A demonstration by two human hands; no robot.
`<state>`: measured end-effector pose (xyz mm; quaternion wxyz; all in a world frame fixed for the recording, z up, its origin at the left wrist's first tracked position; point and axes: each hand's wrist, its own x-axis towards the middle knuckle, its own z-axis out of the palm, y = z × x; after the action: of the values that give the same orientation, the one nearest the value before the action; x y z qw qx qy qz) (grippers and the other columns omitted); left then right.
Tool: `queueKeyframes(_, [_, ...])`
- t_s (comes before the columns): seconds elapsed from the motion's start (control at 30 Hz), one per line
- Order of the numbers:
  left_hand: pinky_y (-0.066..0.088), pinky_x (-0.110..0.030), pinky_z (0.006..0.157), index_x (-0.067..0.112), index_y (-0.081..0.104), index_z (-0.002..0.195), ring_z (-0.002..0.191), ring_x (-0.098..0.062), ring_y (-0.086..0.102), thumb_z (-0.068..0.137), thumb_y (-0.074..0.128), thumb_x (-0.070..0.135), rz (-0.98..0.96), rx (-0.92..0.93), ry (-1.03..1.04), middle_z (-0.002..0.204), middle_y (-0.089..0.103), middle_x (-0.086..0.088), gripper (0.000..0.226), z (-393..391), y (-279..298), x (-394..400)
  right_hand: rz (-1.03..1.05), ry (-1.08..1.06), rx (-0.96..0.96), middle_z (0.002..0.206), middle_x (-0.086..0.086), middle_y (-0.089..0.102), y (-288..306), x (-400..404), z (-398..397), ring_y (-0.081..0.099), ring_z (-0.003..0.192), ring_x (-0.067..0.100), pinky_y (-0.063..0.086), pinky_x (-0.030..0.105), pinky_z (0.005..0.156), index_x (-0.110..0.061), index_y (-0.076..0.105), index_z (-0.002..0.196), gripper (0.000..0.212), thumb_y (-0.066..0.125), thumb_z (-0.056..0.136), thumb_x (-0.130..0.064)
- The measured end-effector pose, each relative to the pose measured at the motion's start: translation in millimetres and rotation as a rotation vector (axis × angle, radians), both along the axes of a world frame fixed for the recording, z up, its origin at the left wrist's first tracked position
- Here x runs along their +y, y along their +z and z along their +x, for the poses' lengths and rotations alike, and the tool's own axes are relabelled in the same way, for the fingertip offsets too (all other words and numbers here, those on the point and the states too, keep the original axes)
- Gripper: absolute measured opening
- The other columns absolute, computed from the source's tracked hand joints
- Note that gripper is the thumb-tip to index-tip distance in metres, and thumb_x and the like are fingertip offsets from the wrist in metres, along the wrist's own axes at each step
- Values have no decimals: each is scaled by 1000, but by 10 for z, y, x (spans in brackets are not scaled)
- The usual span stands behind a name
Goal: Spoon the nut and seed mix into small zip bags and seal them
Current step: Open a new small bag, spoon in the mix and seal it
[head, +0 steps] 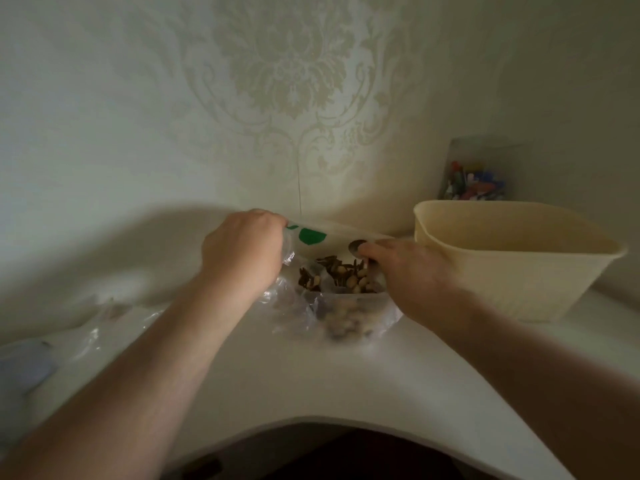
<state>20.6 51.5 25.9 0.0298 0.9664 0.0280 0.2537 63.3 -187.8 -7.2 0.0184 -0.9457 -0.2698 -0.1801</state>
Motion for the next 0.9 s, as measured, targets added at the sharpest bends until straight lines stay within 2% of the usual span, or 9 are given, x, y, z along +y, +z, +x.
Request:
queueKeyframes(0.1, [46,-36,66,29,71,115,95,-26,63,89,51,2,35,70,40,111,67,1,43,-90,49,13,13,56,-31,134,-10,61,243,-50,-89,69,98,27,62,44,73,-41,44,148,73,56,91,3])
queueKeyframes(0.27, [47,-36,70,26,73,115,92,-26,59,93,58,20,-42,97,11,111,59,-1,28,-201,208,-2,80,157,-271,136,-2,61,726,-112,-269,71,87,38,62,48,62,-26,57,142,65,30,87,-4])
queueKeyframes(0.4, [48,-37,75,27,69,126,101,-29,62,92,55,27,-57,166,37,119,52,-2,37,-306,251,-69,75,172,-319,128,-5,62,696,-135,-318,69,76,37,59,45,54,-27,57,135,54,41,92,1])
queueKeyframes(0.5, [43,-35,78,33,60,134,104,-28,60,92,58,35,-141,147,35,125,44,-1,42,-385,283,-132,182,218,-264,121,-12,67,452,-119,-368,71,83,28,60,44,57,-38,55,138,47,58,102,-8])
queueKeyframes(0.57, [42,-33,79,33,59,131,101,-25,58,90,61,32,-215,53,-50,120,43,3,41,-390,289,-195,371,257,-168,117,-8,71,286,-77,-409,73,89,27,61,46,65,-34,62,129,24,51,107,-30])
queueKeyframes(0.6, [44,-33,80,31,60,130,99,-23,57,89,63,27,-268,-6,-131,117,44,4,41,-376,285,-237,448,266,-141,114,-6,72,214,-48,-426,72,89,27,60,47,67,-31,66,124,26,47,107,-36])
queueKeyframes(0.7, [48,-31,90,22,66,120,104,-21,58,86,64,14,-379,-97,-335,115,55,3,35,-197,285,-382,438,286,-150,107,-5,67,-1,-18,-457,69,83,27,58,46,62,-26,70,118,26,48,106,-34])
queueKeyframes(0.8, [50,-35,100,26,63,125,121,-19,57,83,59,5,-314,141,-332,134,55,6,47,90,251,-472,291,287,-166,109,-6,62,-157,-84,-453,67,80,23,55,39,54,-29,64,120,18,62,103,-23])
queueKeyframes(0.9, [52,-45,105,25,47,150,133,-27,54,88,64,10,-54,479,-241,151,49,1,66,419,95,-520,222,249,-138,107,-7,60,-267,-173,-477,63,75,18,44,26,47,-29,62,122,32,73,95,-16])
